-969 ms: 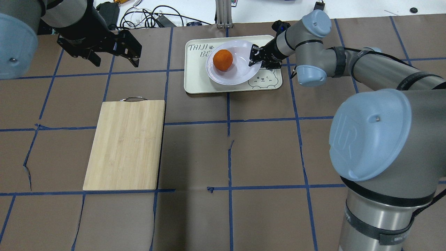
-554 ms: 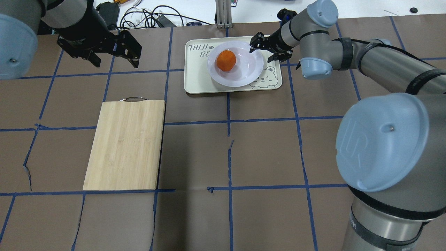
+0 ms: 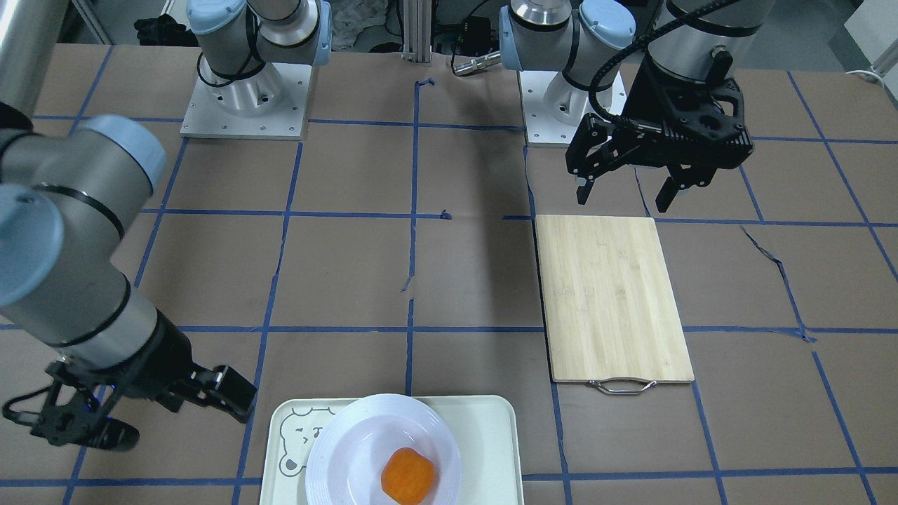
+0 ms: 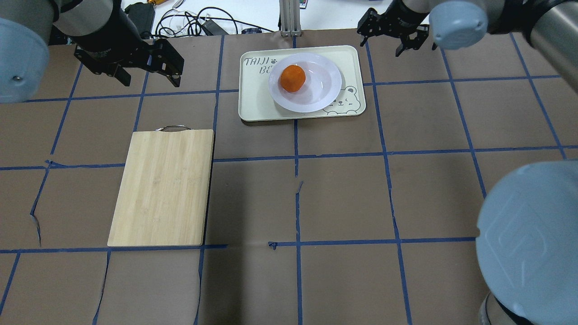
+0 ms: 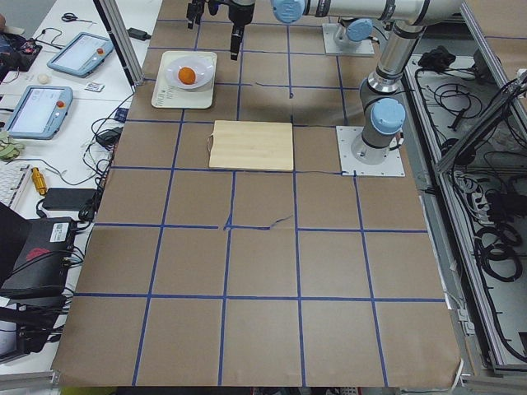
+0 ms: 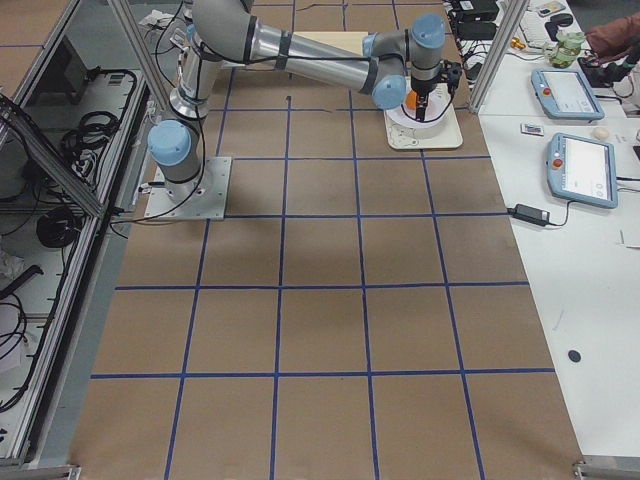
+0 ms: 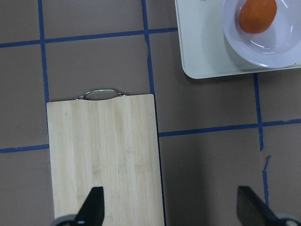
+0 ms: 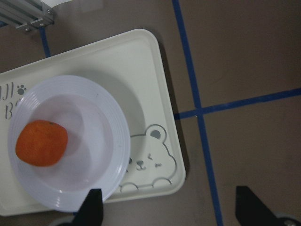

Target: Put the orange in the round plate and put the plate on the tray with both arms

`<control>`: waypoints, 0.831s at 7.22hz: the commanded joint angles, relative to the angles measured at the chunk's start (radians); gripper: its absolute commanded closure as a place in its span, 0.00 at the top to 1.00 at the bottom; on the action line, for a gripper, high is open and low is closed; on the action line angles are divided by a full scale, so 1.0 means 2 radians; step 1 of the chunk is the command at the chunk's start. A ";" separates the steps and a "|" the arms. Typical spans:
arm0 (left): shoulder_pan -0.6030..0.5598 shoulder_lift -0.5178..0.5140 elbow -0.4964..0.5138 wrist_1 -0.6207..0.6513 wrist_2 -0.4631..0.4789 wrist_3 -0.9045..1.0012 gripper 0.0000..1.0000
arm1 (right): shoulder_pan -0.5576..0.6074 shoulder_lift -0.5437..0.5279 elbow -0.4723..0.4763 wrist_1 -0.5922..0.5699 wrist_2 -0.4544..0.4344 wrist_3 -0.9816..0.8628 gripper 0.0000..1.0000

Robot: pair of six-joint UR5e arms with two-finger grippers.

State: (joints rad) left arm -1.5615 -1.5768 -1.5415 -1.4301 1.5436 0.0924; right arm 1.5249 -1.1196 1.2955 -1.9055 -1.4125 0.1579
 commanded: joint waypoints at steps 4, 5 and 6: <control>0.000 0.000 -0.001 0.000 0.001 0.001 1.00 | 0.025 -0.195 0.057 0.163 -0.061 -0.086 1.00; 0.001 -0.001 -0.001 0.000 0.001 -0.001 1.00 | 0.025 -0.192 0.064 0.157 -0.062 -0.121 1.00; 0.000 0.000 -0.001 0.001 0.001 0.000 1.00 | 0.025 -0.186 0.066 0.155 -0.060 -0.126 1.00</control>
State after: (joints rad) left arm -1.5608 -1.5774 -1.5431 -1.4293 1.5445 0.0920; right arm 1.5751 -1.4917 1.4129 -1.5892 -1.5345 -0.0545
